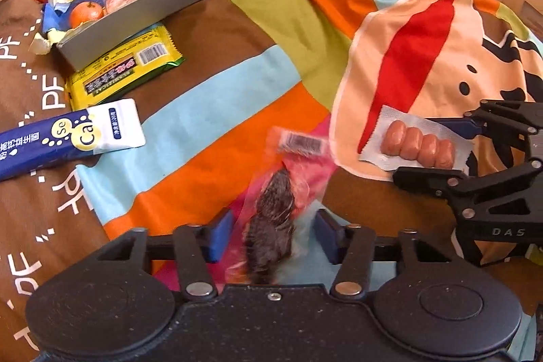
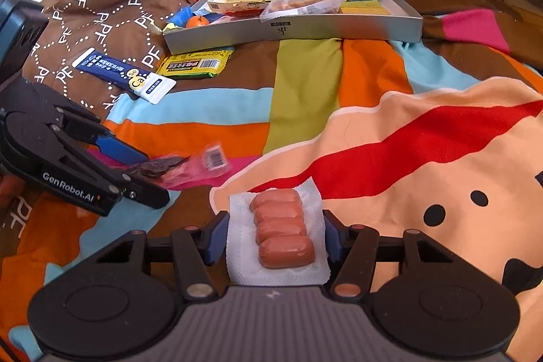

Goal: Organize snacks
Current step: 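Close the left gripper on the jerky pack while the right gripper closes on the sausage pack, then lift the jerky pack with the left gripper while the right gripper lifts the sausage pack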

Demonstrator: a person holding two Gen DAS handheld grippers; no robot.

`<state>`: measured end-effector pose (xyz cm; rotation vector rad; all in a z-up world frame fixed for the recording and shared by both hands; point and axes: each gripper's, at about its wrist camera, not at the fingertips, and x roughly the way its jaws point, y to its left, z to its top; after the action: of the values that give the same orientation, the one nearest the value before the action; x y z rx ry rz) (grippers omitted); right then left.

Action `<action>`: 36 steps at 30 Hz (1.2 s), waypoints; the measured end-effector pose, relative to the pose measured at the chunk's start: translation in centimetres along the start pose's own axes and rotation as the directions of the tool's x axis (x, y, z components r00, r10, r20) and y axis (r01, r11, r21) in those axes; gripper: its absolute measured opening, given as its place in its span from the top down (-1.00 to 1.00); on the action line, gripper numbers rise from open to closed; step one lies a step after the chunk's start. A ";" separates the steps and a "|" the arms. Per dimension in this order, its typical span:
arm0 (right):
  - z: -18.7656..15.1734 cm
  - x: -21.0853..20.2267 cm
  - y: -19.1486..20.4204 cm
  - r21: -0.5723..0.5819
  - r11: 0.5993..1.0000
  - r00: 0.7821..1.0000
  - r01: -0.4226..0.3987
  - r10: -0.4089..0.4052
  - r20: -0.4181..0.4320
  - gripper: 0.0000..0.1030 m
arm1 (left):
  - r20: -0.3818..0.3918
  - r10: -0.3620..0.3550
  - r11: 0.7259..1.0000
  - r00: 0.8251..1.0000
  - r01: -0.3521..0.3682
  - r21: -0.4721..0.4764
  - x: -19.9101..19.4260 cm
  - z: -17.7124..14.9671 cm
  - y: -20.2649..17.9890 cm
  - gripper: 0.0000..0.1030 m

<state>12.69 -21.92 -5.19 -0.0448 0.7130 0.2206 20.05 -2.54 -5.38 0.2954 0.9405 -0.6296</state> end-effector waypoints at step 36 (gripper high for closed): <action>-1.3 -1.3 2.9 -0.202 0.978 0.991 0.060 -0.033 0.131 -0.11 | 0.203 0.078 0.959 0.976 -0.018 -0.283 -2.0 -1.5 -1.3 0.07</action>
<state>10.28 -19.46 -5.20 -0.2431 0.5600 0.2496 17.42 -2.11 -4.57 -0.0025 0.8016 -0.4651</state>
